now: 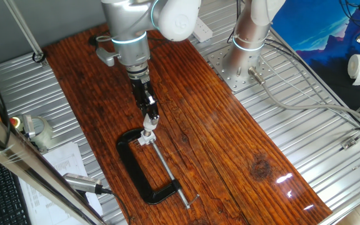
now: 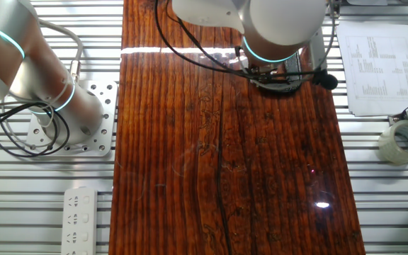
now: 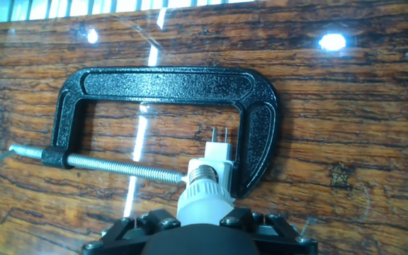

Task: Install the light bulb by rotating it

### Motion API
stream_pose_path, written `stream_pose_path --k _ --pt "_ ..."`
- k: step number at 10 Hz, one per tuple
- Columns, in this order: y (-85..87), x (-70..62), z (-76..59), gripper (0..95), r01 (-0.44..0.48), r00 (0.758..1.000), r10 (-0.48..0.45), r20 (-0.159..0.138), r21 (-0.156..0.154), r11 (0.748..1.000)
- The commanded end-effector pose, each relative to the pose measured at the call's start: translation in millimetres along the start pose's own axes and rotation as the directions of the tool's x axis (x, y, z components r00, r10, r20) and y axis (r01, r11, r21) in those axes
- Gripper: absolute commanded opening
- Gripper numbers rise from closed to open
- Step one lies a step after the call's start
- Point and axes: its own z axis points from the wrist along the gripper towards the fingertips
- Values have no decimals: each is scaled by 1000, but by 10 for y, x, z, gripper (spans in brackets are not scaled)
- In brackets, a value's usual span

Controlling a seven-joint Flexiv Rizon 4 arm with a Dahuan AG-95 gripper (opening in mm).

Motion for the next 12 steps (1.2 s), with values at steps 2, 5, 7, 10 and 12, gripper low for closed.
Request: stream_pose_path --k 2,5,7,10,12 --pt "-38 0 19 570 -1 1000 1 5 0 1000" --pt "-51 -2 16 570 -8 1000 8 7 -8 1000" --pt "-59 4 18 570 -37 999 37 10 -36 999" --pt "-82 22 21 570 -44 999 44 11 -47 998" --pt "-81 22 22 570 -46 999 46 11 -49 998"
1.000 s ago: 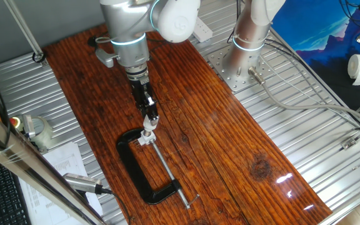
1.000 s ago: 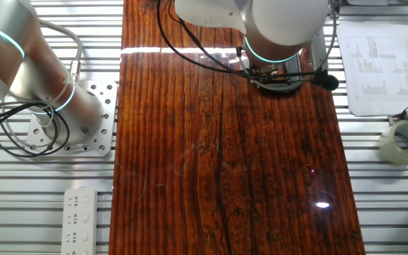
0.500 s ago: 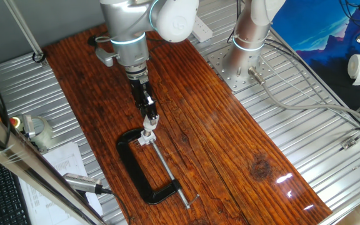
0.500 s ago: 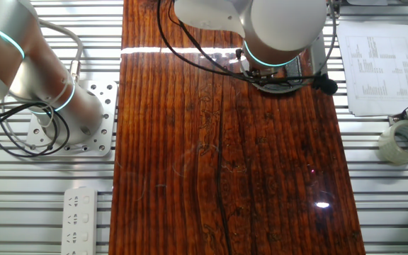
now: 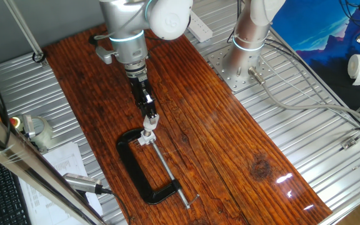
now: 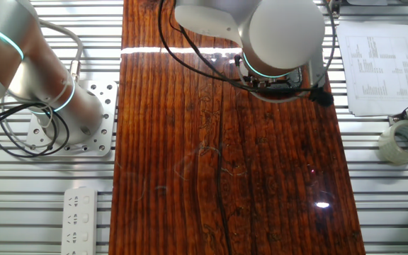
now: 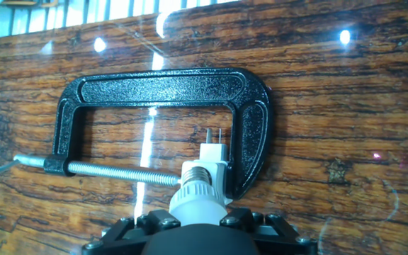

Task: Install the light bulb by rotating it

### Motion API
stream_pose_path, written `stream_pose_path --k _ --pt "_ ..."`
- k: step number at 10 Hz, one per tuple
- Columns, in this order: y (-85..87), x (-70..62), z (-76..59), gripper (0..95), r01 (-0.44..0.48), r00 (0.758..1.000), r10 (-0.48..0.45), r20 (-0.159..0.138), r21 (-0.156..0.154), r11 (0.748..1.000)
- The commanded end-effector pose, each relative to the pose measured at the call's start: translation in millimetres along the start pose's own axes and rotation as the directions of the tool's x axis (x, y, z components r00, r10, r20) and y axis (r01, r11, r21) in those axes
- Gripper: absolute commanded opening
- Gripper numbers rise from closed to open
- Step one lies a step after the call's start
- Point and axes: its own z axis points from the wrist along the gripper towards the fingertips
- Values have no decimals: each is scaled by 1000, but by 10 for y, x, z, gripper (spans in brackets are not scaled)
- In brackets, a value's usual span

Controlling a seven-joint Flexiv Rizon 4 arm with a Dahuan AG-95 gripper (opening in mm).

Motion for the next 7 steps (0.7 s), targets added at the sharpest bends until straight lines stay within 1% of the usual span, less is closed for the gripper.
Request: stream_pose_path --k 1,7 --pt "3 5 7 570 -3 1000 3 3 -5 1000" --pt "-3 -14 45 570 0 1000 0 3 -10 1000"
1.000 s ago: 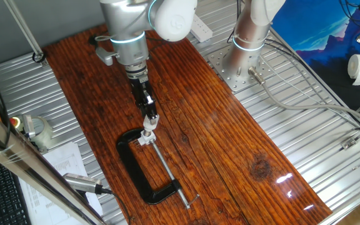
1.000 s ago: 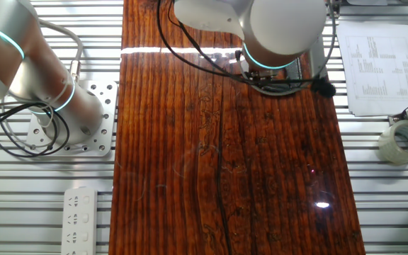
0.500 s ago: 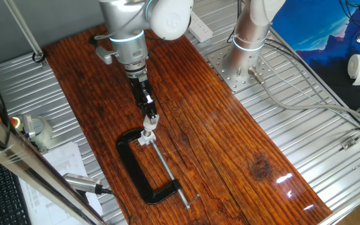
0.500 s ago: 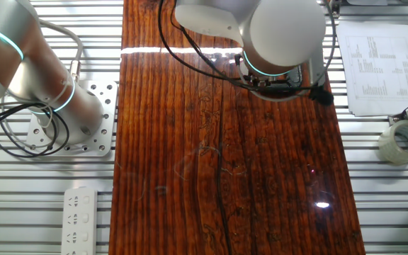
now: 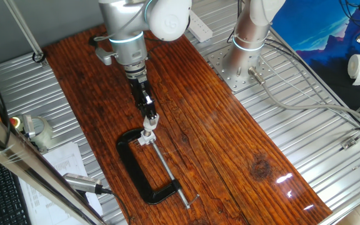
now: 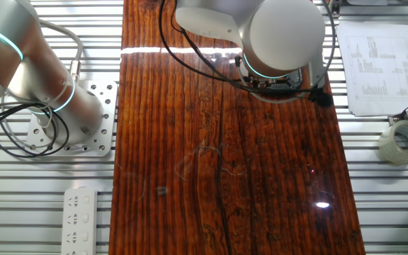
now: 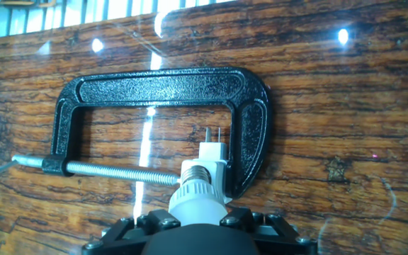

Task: Install the light bulb by rotating it

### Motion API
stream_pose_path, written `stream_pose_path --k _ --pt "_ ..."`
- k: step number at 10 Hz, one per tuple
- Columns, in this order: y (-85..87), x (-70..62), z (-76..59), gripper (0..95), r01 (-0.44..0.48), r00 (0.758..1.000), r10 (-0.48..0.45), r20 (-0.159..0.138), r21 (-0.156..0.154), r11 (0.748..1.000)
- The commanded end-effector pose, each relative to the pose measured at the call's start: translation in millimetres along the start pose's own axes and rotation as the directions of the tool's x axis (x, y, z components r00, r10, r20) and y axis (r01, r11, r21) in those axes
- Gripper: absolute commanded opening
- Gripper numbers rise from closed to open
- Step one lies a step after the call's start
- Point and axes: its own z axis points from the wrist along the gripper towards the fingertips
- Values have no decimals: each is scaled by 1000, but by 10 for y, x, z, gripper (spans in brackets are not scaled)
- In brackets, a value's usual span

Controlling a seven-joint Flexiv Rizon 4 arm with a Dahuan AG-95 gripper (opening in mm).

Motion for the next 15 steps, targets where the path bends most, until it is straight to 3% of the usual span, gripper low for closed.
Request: stream_pose_path --k 1,7,10,15 --pt "15 2 11 570 0 1000 0 0 -3 1000" --pt "21 -2 25 570 4 1000 -4 2 -5 1000" --pt "57 3 -24 570 -7 1000 8 25 -11 1000" --pt "7 44 -9 570 3 1000 -3 30 -10 1000"
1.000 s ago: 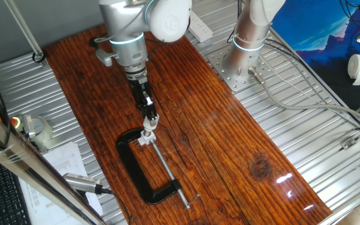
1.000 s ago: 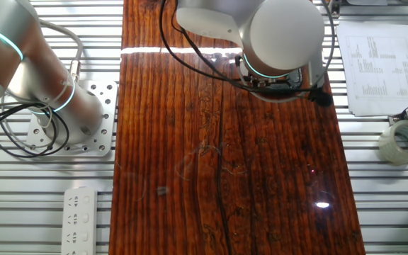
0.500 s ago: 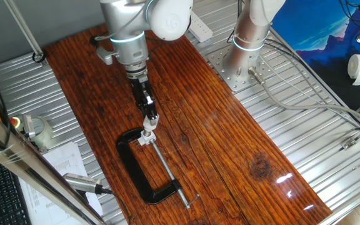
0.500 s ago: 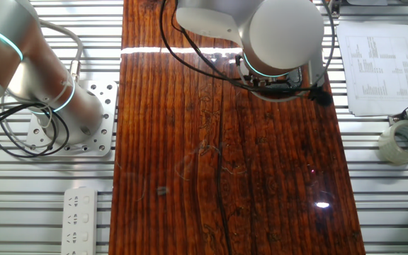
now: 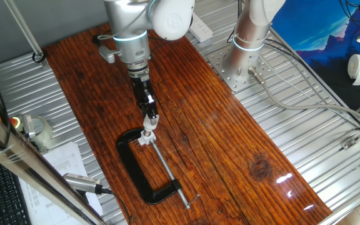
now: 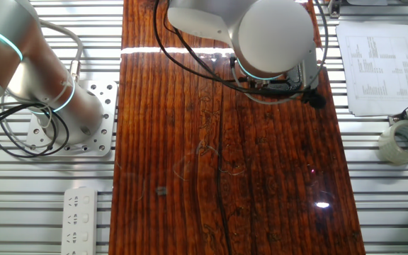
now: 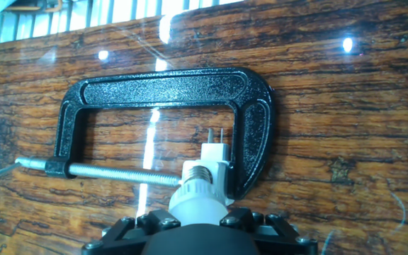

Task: Install the light bulb by rotating it

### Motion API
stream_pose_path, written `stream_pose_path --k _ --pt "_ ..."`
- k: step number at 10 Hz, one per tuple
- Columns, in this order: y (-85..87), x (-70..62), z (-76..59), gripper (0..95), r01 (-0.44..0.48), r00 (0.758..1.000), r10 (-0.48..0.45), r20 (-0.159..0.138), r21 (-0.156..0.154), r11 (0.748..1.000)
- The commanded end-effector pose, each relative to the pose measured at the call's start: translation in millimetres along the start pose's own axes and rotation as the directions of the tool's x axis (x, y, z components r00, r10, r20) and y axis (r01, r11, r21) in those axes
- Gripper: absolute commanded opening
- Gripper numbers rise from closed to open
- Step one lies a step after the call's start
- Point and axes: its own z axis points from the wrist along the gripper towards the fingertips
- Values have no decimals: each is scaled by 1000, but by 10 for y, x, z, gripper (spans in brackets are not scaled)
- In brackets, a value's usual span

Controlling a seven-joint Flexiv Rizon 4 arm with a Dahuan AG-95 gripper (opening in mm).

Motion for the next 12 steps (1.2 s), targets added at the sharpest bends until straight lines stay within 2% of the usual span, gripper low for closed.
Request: stream_pose_path --k 1,12 --pt "4 10 -12 570 -5 1000 5 -2 3 1000" --pt "-11 23 -7 570 -18 1000 18 -8 -1 1000"
